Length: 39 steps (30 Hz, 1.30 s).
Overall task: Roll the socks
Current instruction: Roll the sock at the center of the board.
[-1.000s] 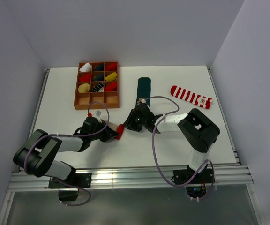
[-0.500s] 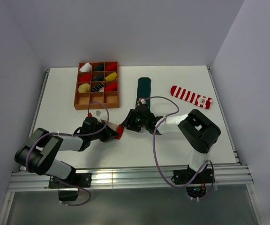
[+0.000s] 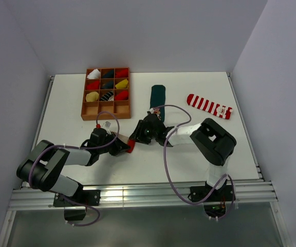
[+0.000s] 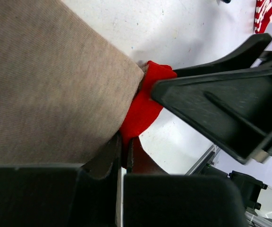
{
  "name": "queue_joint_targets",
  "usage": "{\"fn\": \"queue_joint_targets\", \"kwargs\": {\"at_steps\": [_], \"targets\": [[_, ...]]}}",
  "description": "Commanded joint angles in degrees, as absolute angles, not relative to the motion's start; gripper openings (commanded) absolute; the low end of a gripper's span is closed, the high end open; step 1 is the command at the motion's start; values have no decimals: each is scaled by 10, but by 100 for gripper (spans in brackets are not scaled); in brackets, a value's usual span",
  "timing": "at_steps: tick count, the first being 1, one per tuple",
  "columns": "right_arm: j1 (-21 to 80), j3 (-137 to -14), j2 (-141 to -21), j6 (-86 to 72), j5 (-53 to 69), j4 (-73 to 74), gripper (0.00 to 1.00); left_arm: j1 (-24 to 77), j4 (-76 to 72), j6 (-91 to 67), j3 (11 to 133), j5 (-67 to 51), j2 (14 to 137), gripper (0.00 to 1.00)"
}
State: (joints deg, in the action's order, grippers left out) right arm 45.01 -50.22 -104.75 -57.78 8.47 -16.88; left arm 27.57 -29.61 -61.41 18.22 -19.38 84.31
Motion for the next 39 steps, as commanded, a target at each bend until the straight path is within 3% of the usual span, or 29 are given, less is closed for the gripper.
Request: {"fn": "queue_joint_targets", "kwargs": {"at_steps": [1,8,11,15,22,27,32,39], "targets": [[454,-525,-1068,-567,79,-156,49,274,-267,-610,164,-181,861,0],[454,-524,-1089,-561,89,-145,41,269,-279,-613,158,-188,863,0],[454,-531,-1091,-549,87,-133,28,266,-287,-615,154,-193,867,0],[454,-558,-1085,-528,68,-91,0,266,-287,-603,158,-190,861,6],[454,-609,-1058,-487,-23,37,0,275,-206,-537,203,-146,795,32],[454,-635,-1047,-481,-75,126,0,296,-143,-476,250,-78,745,59],[454,-655,-1050,-477,-80,184,0,386,-129,-382,281,34,701,65],[454,-705,-1077,-481,-60,237,0,498,-142,-288,291,148,717,65]]}}
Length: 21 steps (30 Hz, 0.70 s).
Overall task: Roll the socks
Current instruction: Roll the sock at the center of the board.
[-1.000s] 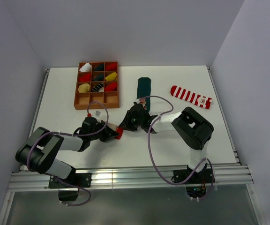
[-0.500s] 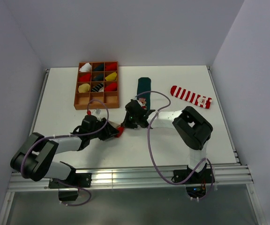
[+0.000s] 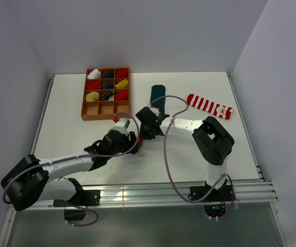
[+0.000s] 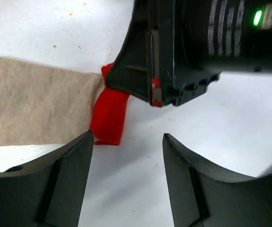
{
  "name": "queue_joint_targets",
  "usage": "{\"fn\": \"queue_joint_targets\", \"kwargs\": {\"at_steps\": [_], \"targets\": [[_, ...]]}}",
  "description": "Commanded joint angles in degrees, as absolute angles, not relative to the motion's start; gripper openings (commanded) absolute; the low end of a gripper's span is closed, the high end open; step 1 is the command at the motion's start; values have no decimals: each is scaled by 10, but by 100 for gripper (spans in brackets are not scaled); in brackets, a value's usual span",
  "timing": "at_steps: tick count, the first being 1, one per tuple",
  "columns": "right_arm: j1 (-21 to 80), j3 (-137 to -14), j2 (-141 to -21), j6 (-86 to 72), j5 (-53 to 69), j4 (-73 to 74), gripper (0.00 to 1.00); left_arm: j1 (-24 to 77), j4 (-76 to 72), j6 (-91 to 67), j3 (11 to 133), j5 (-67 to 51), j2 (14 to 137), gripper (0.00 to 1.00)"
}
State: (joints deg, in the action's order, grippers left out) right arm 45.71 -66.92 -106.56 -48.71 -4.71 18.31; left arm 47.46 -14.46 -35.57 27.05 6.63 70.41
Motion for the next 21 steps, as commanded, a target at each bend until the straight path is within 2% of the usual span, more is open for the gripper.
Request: {"fn": "queue_joint_targets", "kwargs": {"at_steps": [1,13,21], "targets": [[454,-709,-1078,-481,-58,243,0,506,-142,-275,294,161,725,65],[454,-739,-1099,-484,-34,267,0,599,-163,-227,348,284,833,62],[454,-744,-1103,-485,-27,267,0,620,-127,-227,378,316,877,54]]}}
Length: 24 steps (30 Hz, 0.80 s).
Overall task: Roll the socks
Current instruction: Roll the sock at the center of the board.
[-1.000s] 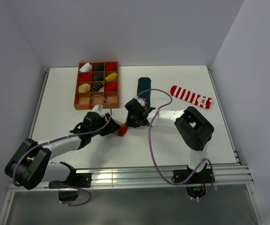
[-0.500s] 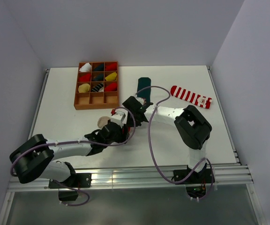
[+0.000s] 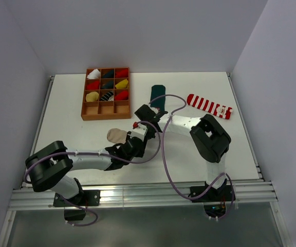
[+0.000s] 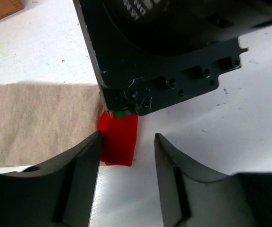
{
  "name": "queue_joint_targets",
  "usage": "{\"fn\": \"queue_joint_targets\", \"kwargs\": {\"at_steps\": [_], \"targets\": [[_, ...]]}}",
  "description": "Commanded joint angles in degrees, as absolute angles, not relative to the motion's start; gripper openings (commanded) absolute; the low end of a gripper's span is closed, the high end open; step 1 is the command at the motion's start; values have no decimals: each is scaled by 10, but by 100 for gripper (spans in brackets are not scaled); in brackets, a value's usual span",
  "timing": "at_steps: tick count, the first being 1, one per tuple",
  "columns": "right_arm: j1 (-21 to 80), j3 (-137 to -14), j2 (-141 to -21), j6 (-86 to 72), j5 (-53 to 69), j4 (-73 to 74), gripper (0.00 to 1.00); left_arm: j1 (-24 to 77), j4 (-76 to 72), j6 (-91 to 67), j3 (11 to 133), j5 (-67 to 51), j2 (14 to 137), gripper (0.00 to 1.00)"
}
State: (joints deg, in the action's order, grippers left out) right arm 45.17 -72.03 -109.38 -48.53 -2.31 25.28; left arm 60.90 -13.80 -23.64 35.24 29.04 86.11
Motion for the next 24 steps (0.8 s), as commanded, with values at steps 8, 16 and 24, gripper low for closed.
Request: {"fn": "queue_joint_targets", "kwargs": {"at_steps": [8,16,24], "targets": [[451,-752,-1106,-486,-21,273,0,627,-48,-257,410,326,919,47],[444,-754,-1107,-496,-3,267,0,628,-9,-272,430,329,946,28],[442,-728,-1089,-508,24,220,0,628,11,-283,440,334,955,1]]}}
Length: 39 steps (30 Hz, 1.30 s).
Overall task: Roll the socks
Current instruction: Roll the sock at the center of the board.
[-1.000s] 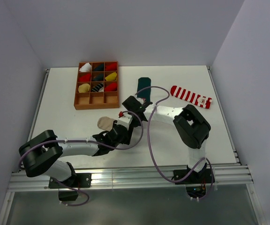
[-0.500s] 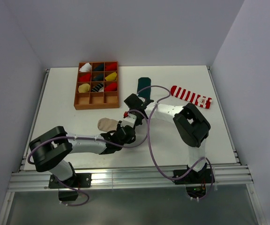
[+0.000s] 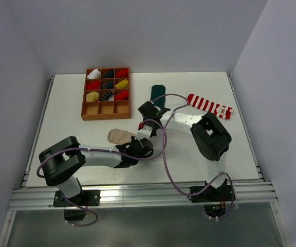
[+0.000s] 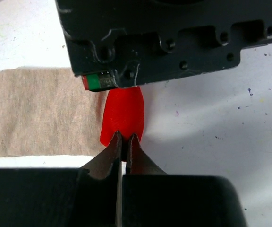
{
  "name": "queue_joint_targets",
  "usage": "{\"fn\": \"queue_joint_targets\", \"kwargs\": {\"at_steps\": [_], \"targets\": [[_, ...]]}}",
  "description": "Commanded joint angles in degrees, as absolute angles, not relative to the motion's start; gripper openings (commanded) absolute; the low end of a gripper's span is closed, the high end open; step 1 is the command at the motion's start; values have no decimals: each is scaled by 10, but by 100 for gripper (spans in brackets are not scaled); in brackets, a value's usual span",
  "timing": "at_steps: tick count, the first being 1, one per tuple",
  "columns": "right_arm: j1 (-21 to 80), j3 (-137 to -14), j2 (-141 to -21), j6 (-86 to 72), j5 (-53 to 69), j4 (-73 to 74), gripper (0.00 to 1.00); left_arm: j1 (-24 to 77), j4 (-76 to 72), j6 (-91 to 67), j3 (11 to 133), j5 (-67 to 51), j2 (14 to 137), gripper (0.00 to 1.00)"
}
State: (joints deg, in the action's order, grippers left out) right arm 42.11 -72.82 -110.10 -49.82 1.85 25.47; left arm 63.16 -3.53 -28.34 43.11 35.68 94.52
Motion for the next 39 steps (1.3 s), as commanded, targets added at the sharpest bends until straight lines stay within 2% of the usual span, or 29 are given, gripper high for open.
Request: {"fn": "queue_joint_targets", "kwargs": {"at_steps": [1,3,4,8,13,24,30,39], "targets": [[441,-721,-1085,-510,28,208,2,627,11,-286,436,331,947,1],[437,-695,-1066,-512,34,182,8,618,7,-297,427,301,928,1],[435,-687,-1058,-514,35,160,16,605,5,-301,415,288,919,0],[428,-653,-1017,-517,35,111,35,553,-29,-324,378,194,847,0],[425,-629,-985,-532,22,67,49,476,-65,-356,338,71,807,0],[425,-535,-964,-584,27,-63,57,363,-136,-453,266,-76,807,0],[426,-509,-996,-603,55,-138,58,310,-186,-503,222,-140,812,0],[430,-514,-1028,-587,71,-163,57,248,-226,-539,198,-209,846,0]]}}
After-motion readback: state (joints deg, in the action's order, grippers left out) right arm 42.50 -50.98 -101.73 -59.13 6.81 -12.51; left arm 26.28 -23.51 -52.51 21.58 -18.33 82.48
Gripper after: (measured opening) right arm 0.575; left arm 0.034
